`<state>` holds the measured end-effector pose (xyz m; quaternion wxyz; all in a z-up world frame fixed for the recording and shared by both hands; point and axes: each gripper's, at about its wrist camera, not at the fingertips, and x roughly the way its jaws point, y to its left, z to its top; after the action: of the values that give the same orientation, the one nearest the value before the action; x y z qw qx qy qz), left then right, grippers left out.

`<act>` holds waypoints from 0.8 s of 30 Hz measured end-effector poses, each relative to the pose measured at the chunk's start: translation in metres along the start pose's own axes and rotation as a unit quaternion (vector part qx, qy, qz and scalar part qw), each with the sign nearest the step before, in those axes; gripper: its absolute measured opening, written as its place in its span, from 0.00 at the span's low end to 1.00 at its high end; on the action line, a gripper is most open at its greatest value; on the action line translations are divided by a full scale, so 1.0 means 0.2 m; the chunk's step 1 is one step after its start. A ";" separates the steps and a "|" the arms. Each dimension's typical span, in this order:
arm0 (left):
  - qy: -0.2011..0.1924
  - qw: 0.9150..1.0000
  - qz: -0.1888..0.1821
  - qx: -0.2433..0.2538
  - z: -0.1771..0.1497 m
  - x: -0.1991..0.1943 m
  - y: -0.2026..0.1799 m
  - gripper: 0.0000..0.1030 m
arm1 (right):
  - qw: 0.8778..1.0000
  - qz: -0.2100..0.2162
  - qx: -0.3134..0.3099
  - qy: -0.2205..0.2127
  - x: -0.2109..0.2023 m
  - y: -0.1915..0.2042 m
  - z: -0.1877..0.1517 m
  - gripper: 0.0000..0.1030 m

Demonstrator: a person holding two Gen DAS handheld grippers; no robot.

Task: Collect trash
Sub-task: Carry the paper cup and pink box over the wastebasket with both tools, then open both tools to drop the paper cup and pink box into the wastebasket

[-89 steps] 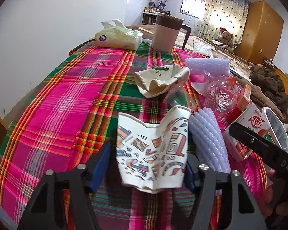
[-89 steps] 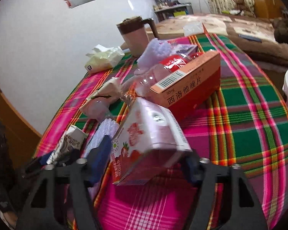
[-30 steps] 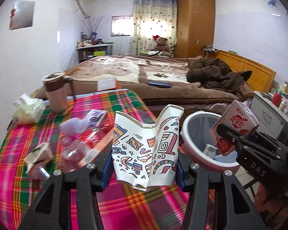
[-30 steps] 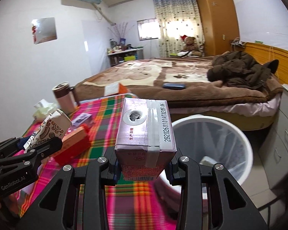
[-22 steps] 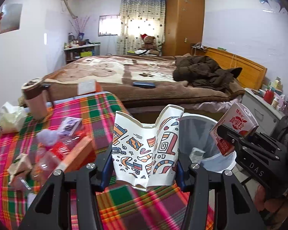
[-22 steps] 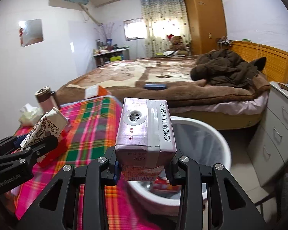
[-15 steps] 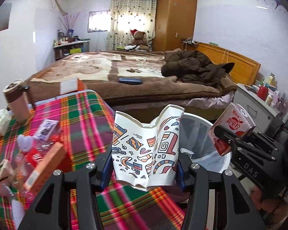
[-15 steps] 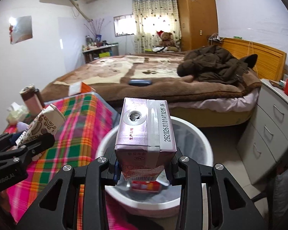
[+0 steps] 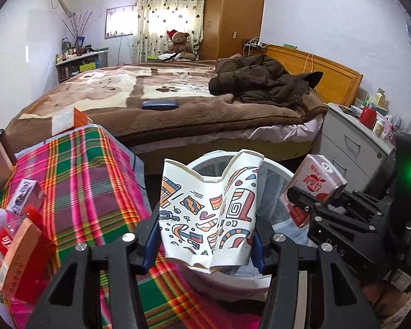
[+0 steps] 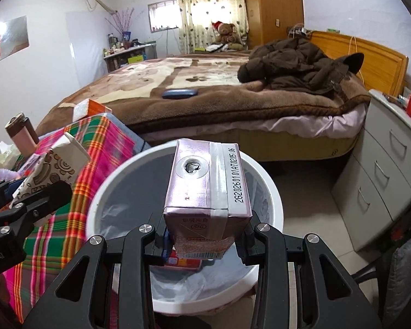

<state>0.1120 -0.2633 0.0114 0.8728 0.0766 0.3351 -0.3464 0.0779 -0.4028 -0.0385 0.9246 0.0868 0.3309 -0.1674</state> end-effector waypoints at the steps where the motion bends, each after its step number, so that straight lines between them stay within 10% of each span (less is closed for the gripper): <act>1: 0.001 1.000 -0.002 -0.003 0.00 0.01 0.00 0.54 | 1.000 -0.003 -0.001 0.004 0.01 0.00 0.00 0.36; 9: 0.007 1.000 -0.006 -0.017 0.01 0.04 0.00 0.74 | 1.000 -0.009 -0.012 0.018 0.03 -0.01 -0.01 0.39; 12: 0.002 1.000 -0.006 -0.020 0.01 0.03 0.01 0.78 | 1.000 -0.012 -0.009 0.013 0.02 -0.02 -0.01 0.69; 24: -0.005 0.999 0.014 -0.031 -0.02 -0.08 0.09 0.79 | 1.000 0.004 -0.005 -0.011 -0.06 0.03 0.00 0.69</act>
<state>0.1126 -0.2400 0.0160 0.8812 0.0528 0.3406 -0.3235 0.0714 -0.3932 -0.0305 0.9292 0.0821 0.3214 -0.1627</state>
